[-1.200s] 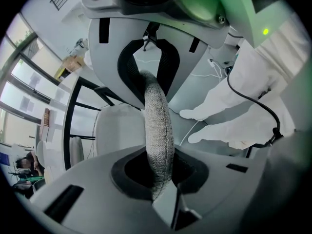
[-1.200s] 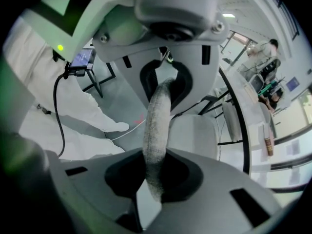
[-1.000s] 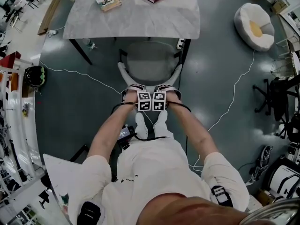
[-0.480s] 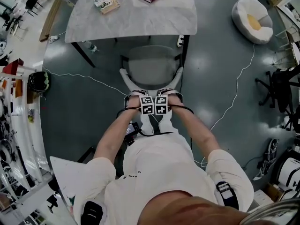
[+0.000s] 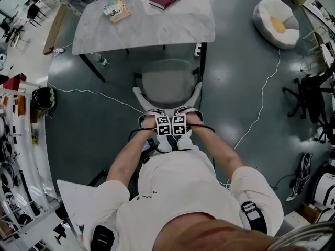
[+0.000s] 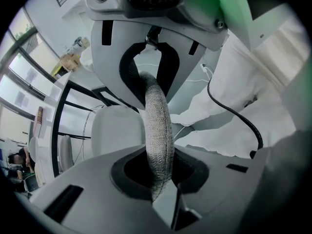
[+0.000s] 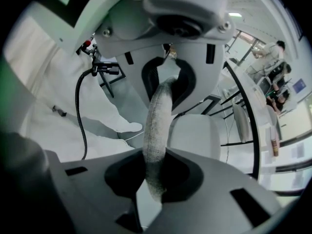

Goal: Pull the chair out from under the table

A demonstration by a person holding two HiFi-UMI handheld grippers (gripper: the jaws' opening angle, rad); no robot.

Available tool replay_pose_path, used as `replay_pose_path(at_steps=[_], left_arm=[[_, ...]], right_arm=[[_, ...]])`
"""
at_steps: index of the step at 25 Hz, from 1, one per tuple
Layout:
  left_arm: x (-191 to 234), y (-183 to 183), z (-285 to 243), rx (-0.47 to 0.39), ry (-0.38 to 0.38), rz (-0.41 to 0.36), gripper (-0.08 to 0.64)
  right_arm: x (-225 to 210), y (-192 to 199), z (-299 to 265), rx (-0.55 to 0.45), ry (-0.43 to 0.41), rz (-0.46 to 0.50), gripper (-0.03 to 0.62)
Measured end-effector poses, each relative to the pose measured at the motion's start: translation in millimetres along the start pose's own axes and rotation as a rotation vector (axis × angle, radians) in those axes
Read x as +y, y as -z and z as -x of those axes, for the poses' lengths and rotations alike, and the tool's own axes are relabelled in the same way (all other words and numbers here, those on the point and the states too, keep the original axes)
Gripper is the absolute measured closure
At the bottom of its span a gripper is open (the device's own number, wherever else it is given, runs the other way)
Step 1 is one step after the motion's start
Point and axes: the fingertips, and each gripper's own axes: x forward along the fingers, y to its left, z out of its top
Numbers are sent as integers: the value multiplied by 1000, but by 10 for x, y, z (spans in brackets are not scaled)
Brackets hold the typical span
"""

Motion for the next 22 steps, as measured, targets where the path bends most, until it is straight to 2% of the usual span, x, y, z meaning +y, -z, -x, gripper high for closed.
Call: replay_pose_path(at_steps=[22], left_arm=[[-521, -88, 55, -23, 36, 9, 489]], right_arm=[[515, -88, 62, 1, -20, 9, 518]])
